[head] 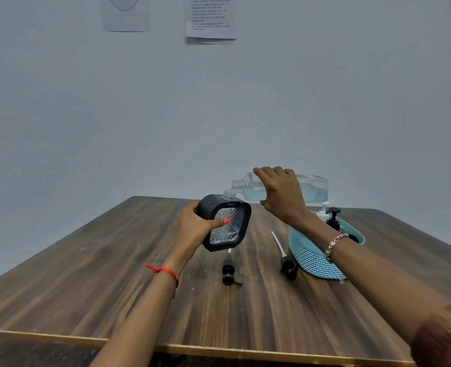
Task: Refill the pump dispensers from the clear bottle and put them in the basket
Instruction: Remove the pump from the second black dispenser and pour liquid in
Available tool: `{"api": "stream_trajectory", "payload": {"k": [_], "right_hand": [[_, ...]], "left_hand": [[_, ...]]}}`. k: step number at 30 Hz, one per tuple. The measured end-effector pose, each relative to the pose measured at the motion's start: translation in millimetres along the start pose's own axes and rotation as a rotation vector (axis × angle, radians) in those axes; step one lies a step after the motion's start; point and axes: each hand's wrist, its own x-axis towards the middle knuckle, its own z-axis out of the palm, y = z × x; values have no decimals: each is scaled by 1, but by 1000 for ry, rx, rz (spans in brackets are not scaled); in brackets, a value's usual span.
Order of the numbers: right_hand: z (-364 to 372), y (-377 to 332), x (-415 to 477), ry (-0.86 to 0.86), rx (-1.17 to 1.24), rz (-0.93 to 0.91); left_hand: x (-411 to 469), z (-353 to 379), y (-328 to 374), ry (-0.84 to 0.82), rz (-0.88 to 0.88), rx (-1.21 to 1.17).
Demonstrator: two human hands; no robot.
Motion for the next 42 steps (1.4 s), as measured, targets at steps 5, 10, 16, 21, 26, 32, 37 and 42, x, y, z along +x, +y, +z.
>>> {"api": "stream_trajectory", "payload": {"k": [5, 10, 16, 21, 26, 32, 37, 42], "right_hand": [[1, 0, 0, -9, -6, 2], [2, -1, -1, -11, -2, 4], [4, 0, -2, -17, 10, 4], [6, 0, -3, -45, 46, 30], [6, -2, -4, -76, 112, 82], [-1, -4, 6, -99, 514, 345], [1, 9, 2, -133, 915, 652], [27, 14, -21, -250, 1183, 853]], "left_hand": [[0, -1, -1, -5, -9, -6], [0, 0, 0, 1, -11, -6], [0, 0, -1, -2, -3, -15], [0, -1, -3, -5, -15, -43], [-1, -2, -4, -18, -19, -93], [1, -7, -6, -18, -41, -178], [3, -14, -13, -8, -64, -220], [4, -18, -21, 9, -73, -229]]}}
